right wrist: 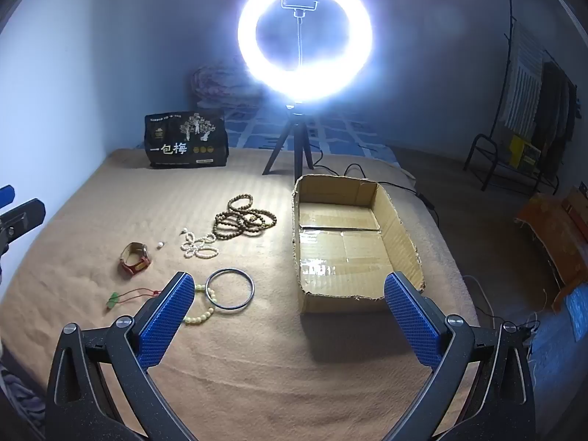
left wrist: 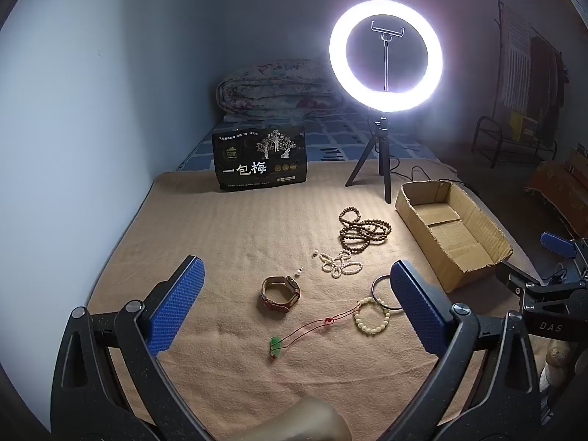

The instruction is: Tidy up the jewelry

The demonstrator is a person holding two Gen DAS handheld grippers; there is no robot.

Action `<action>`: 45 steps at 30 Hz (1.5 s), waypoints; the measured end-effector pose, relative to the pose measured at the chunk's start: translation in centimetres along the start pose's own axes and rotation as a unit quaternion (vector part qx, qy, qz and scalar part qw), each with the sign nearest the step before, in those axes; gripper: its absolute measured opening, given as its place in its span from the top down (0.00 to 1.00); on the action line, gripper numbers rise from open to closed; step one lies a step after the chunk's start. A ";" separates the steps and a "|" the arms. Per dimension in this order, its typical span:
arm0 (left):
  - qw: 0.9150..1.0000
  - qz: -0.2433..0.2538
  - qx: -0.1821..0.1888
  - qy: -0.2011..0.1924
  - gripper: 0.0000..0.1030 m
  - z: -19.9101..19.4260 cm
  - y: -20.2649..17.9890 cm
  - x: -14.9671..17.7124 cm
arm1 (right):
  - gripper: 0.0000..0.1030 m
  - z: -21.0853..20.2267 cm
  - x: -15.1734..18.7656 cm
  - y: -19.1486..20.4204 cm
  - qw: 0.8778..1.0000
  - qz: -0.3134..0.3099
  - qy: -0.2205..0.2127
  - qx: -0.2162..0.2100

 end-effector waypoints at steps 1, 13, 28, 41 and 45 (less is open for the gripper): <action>1.000 0.000 0.000 0.000 0.00 0.0 0.0 0.0 | 0.00 0.0 0.0 0.0 1.000 0.000 0.000 0.000; 1.000 0.002 -0.003 -0.003 0.00 0.0 0.0 0.0 | 0.00 0.1 0.2 0.0 1.000 -0.001 0.001 0.000; 1.000 0.002 -0.002 -0.002 0.00 0.0 0.0 0.0 | 0.00 0.1 0.2 0.0 1.000 -0.001 0.003 -0.001; 1.000 0.003 -0.005 0.004 0.00 0.0 0.3 0.2 | 0.00 0.4 0.5 0.1 1.000 -0.001 0.009 0.000; 1.000 0.004 -0.010 0.010 0.00 0.9 0.3 0.8 | 0.00 0.7 0.4 0.2 1.000 -0.001 0.019 -0.008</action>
Point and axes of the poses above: each gripper's, at about its wrist camera, not at the fingertips, and z roughly the way its jaws point, y to its left, x to its underside, the point moved 1 cm from there along z, roughly the way its jaws point, and after that the axes turned 14 degrees about z, right-handed, at the moved point
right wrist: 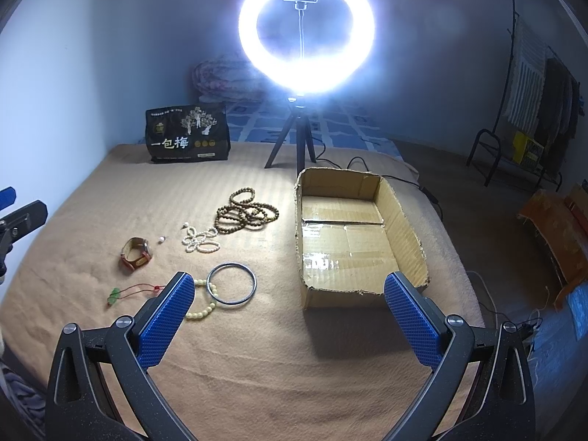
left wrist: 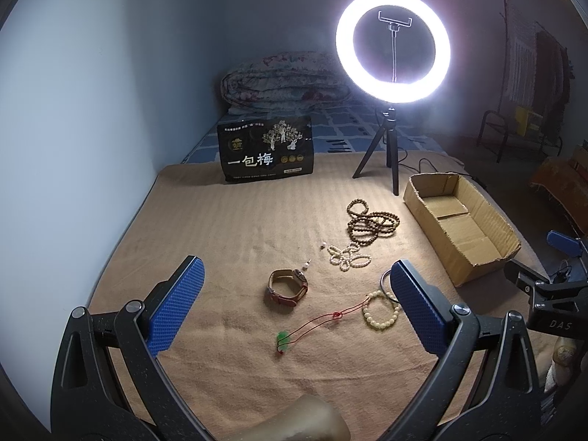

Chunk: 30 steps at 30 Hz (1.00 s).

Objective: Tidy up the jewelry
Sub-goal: 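Close left gripper on the brown-strap watch while right gripper grasps the pale bead bracelet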

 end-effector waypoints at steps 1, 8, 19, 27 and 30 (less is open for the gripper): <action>1.000 0.002 -0.003 0.001 0.00 0.1 0.2 0.2 | 0.00 0.1 0.0 0.1 1.000 -0.002 0.004 -0.003; 1.000 0.002 -0.010 0.020 0.00 0.9 1.0 0.3 | 0.00 1.4 1.0 1.3 0.999 -0.021 0.035 -0.033; 0.997 -0.028 0.010 0.076 0.05 4.9 4.1 0.6 | 0.01 4.4 2.7 2.4 0.991 -0.022 0.118 -0.062; 0.991 -0.030 0.024 0.126 0.26 9.1 5.3 1.1 | 0.22 7.1 3.7 2.9 0.978 -0.011 0.187 -0.089; 0.986 -0.043 0.047 0.151 0.31 11.0 5.6 1.7 | 0.33 8.7 4.4 3.1 0.971 -0.002 0.218 -0.094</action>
Point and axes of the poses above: each gripper's, at about its wrist camera, not at the fingertips, and z roughly the way its jaws point, y to its left, x to its underside, the point moved 1 cm from there along z, roughly the way its jaws point, and after that the axes turned 14 degrees about z, right-handed, at the moved point
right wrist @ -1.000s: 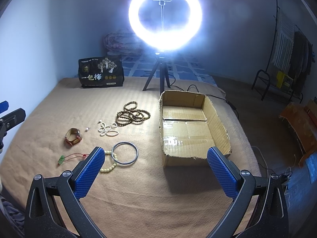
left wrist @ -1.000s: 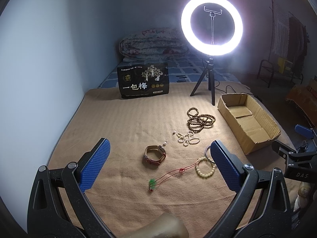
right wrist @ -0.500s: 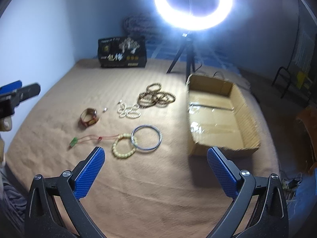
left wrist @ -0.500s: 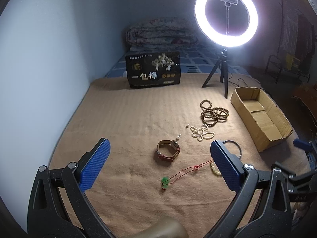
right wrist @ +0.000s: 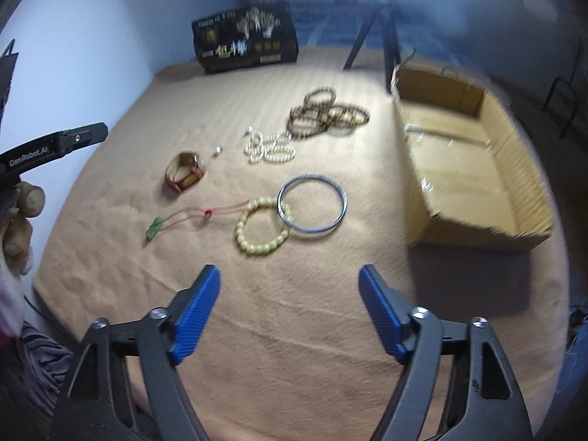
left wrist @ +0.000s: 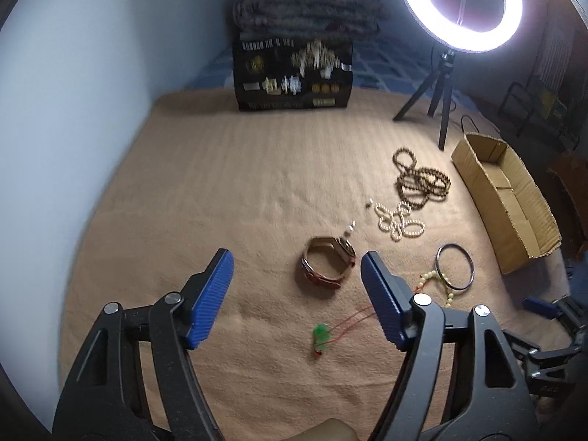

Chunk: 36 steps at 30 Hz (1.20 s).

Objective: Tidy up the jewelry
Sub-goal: 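Close left gripper on the brown-strap watch while right gripper grasps the pale bead bracelet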

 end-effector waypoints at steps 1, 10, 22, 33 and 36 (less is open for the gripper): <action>1.000 -0.009 0.013 0.014 0.36 0.9 0.2 0.1 | 0.35 0.5 0.0 0.0 1.000 0.003 0.007 -0.002; 0.997 -0.023 0.038 0.064 0.47 5.8 0.9 -0.1 | 0.61 5.1 -1.3 -0.7 0.995 0.065 0.070 -0.023; 0.993 -0.041 0.059 0.089 0.53 9.1 1.8 -0.4 | 0.71 8.3 -2.5 -1.2 0.988 0.117 0.099 -0.018; 0.990 -0.039 0.067 0.114 0.59 11.6 1.4 0.0 | 0.76 9.3 -3.3 -0.2 0.989 0.109 0.095 0.011; 0.989 -0.042 0.071 0.123 0.62 12.4 1.5 0.1 | 0.79 9.6 -3.6 0.3 0.990 0.102 0.093 0.017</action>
Point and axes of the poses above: each gripper's, at about its wrist camera, not at the fingertips, and z roughly the way its jaws point, y to its left, x to its underside, the point moved 1 cm from there along z, roughly the way its jaws point, and after that the axes turned 14 degrees about z, right-handed, at the moved point
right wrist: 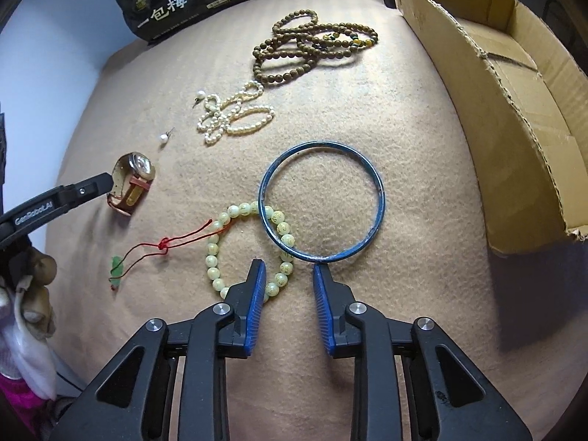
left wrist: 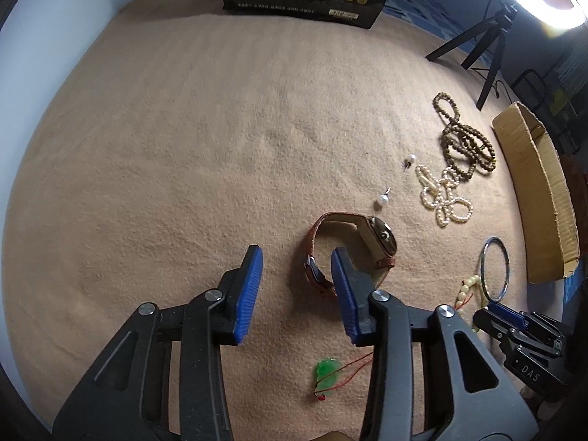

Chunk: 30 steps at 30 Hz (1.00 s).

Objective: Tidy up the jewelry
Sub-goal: 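Close left gripper on the brown-strap watch while right gripper grasps the pale bead bracelet, then lift the watch with left gripper while right gripper lifts the bead bracelet toward the box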

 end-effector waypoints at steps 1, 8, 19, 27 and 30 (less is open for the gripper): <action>1.000 -0.001 0.002 0.003 0.63 0.3 0.0 0.0 | 0.84 0.0 -0.1 0.1 1.000 -0.002 -0.001 0.002; 1.000 -0.006 0.021 0.015 0.80 1.4 0.0 -0.1 | 0.94 -0.1 0.6 -0.4 1.000 -0.003 0.010 -0.019; 1.000 0.003 0.025 0.005 0.92 1.1 -0.7 -0.3 | 0.94 -1.0 1.9 1.3 0.998 -0.026 0.016 -0.054; 0.999 -0.006 0.031 -0.019 0.93 -1.0 0.1 -0.2 | 0.94 -4.0 1.8 2.6 0.996 -0.050 -0.026 -0.067; 0.999 -0.012 0.034 -0.031 0.93 -2.1 0.4 -0.2 | 0.94 -5.0 1.7 2.2 0.995 -0.062 -0.042 -0.070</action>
Point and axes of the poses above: each gripper's, at about its wrist camera, not at the fingertips, and z roughly the way its jaws point, y to its left, x to its underside, the point moved 1 cm from there along z, roughly the way its jaws point, and after that the axes turned 14 degrees about z, right-handed, at the moved point
